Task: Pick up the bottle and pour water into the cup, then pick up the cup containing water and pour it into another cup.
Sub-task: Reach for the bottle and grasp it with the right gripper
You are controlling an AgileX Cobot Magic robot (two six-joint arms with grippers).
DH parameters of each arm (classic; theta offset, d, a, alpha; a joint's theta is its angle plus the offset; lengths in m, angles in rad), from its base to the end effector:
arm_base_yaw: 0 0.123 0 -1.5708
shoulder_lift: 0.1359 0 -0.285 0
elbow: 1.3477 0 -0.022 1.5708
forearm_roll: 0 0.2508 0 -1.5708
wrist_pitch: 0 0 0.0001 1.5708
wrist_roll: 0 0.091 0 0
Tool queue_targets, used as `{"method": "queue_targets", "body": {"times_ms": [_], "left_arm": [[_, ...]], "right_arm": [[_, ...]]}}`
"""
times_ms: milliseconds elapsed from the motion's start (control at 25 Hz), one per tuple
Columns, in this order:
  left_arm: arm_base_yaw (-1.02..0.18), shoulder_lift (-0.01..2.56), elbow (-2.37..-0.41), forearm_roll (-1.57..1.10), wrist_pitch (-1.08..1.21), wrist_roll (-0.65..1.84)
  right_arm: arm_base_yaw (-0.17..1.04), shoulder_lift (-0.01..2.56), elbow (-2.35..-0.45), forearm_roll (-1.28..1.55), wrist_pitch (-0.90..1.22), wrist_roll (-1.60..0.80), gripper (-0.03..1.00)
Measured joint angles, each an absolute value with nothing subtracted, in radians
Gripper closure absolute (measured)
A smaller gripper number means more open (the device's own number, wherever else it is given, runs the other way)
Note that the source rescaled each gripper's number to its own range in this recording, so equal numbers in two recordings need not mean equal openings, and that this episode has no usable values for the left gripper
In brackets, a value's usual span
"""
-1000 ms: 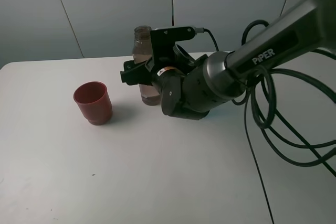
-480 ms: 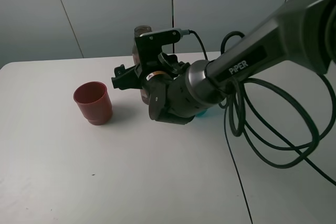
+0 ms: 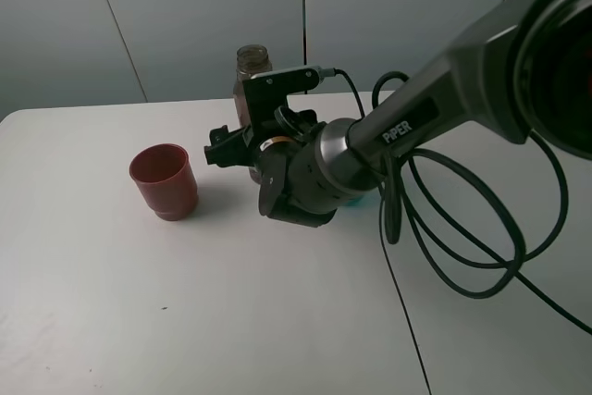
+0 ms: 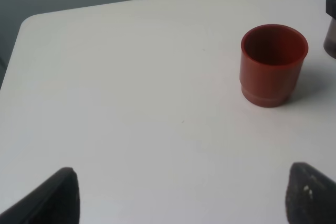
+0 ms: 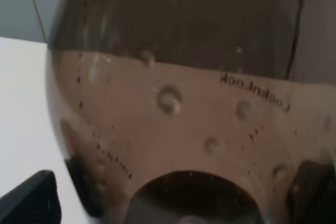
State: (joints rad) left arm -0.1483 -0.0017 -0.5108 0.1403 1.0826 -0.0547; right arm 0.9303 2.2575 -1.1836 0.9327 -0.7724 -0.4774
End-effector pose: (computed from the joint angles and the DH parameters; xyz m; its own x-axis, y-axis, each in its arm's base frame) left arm -0.0060 0.0123 0.2792 -0.4552 0.0795 -0.8868 0.0434 0.9968 0.0670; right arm 0.2996 0.3168 0.0862 -0.3589 -0.0845 -0.9296 -0.2725 0.9620 0.0178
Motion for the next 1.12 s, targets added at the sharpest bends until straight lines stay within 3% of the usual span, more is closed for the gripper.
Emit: {"method": "queue_targets", "body": {"times_ms": [480,520,560,640,680,1120], "left_arm": [[-0.148,-0.002,-0.511,0.140,1.083,-0.051],[-0.148,-0.002,-0.511,0.140,1.083,-0.051],[-0.148,-0.002,-0.511,0.140,1.083,-0.051],[-0.148,-0.002,-0.511,0.140,1.083,-0.051],[-0.148,-0.002,-0.511,0.140,1.083,-0.051],[-0.148,-0.002,-0.511,0.140,1.083,-0.051]], "right_arm": [[0.883,2.257,-1.222,0.957,-0.756,-0.478,-0.01],[0.883,2.257,-1.221,0.957,-0.751,-0.478,0.09],[0.883,2.257,-1.222,0.957,-0.751,-0.478,0.31],[0.883,2.257,-1.226,0.954,-0.751,-0.478,0.97],[0.883,2.257,-1.225,0.954,-0.751,-0.478,0.93],[0.882,2.257,-1.229,0.954,-0.737,-0.505,0.93]]}}
